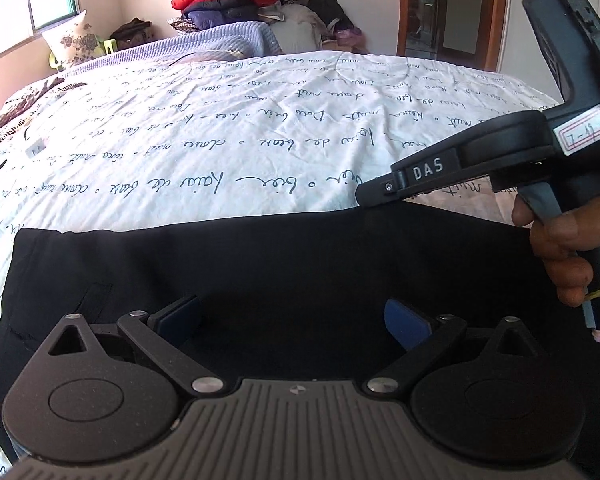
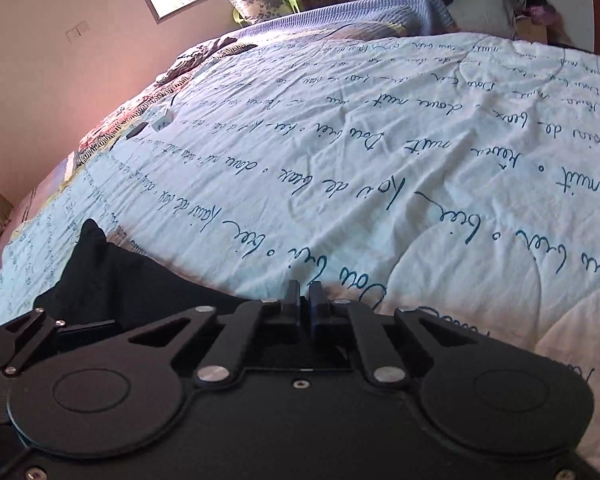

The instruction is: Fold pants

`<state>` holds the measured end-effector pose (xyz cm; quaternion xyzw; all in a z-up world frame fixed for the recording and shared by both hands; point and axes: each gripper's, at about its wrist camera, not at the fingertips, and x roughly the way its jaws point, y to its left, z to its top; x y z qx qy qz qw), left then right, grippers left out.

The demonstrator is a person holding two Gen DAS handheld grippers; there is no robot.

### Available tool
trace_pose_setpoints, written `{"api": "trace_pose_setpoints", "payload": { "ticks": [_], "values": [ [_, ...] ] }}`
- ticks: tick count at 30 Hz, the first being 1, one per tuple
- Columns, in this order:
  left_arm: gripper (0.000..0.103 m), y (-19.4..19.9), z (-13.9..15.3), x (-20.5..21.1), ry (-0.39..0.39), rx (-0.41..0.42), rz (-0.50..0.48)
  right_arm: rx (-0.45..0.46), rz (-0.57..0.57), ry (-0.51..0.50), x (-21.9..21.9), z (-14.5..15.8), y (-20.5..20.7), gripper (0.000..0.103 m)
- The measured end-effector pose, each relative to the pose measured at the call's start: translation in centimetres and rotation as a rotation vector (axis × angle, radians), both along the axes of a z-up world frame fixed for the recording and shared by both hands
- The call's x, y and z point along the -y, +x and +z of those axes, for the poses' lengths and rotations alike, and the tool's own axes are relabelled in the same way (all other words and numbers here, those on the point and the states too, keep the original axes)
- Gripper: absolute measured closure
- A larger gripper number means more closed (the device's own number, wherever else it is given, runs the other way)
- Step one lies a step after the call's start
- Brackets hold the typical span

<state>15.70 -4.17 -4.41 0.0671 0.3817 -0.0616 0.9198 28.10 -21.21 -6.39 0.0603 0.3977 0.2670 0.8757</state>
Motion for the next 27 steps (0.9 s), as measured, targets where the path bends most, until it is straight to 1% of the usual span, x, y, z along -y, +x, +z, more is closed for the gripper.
{"api": "trace_pose_setpoints", "payload": {
  "ticks": [2,4,5,6,8,11,12,13,15,17,18,19,20,21,23,24,26,27],
  "values": [
    [0.002,0.1,-0.1,0.1,0.008,-0.001,0.002,0.036,-0.042,-0.043,-0.5,0.4,-0.3,0.1],
    [0.001,0.1,-0.1,0.2,0.01,-0.002,0.002,0.087,-0.115,-0.086,-0.2,1.7,-1.5,0.095],
    [0.001,0.1,-0.1,0.2,0.01,-0.003,0.002,0.108,-0.131,-0.091,0.1,2.6,-2.3,0.095],
    [0.001,0.1,-0.2,0.1,0.008,-0.004,0.002,0.115,-0.121,-0.084,0.4,3.4,-3.2,0.095],
    [0.0,0.0,-0.2,0.1,0.007,-0.002,0.002,0.093,-0.069,-0.093,0.3,3.9,-4.6,0.095],
    [0.0,0.0,-0.4,0.1,0.008,0.002,0.004,0.033,-0.04,-0.163,-0.4,2.2,-5.1,0.094],
    [0.0,0.0,-0.5,0.2,0.011,0.004,0.004,0.014,-0.047,-0.187,-0.6,1.3,-4.9,0.094],
    [0.0,0.0,-0.5,0.2,0.018,0.005,0.002,0.007,-0.062,-0.188,-0.6,0.7,-4.8,0.094],
    [0.0,0.1,-0.6,0.3,0.026,0.007,-0.002,0.01,-0.124,-0.152,-0.2,0.9,-5.0,0.094],
    [0.0,0.2,-0.4,0.2,0.023,0.001,-0.003,0.05,-0.192,-0.147,-0.2,2.1,-6.0,0.083],
    [0.0,0.1,-0.3,0.1,0.019,-0.003,-0.004,0.082,-0.226,-0.147,-0.2,2.7,-6.9,0.068],
    [0.0,0.1,-0.2,0.0,0.011,-0.006,-0.005,0.107,-0.257,-0.139,-0.1,3.3,-7.8,0.044],
    [0.0,0.0,-0.1,-0.2,0.003,-0.007,-0.005,0.133,-0.291,-0.133,-0.1,3.8,-8.8,0.034],
    [0.0,-0.1,0.0,-0.4,-0.005,-0.009,-0.006,0.156,-0.315,-0.129,-0.2,4.2,-10.0,0.027],
    [0.001,-0.4,0.2,-0.8,-0.013,-0.008,-0.009,0.172,-0.338,-0.126,-0.5,4.6,-11.9,0.025],
    [0.001,-0.5,0.2,-0.9,-0.012,-0.007,-0.007,0.174,-0.349,-0.127,-0.8,4.7,-12.8,0.021],
    [0.001,-0.8,0.3,-1.2,-0.009,-0.006,-0.008,0.2,-0.384,-0.138,-1.3,4.6,-14.6,0.018],
    [0.0,-1.0,0.3,-1.3,-0.001,-0.005,-0.016,0.208,-0.412,-0.153,-1.6,4.5,-15.3,0.015]
  ]
}}
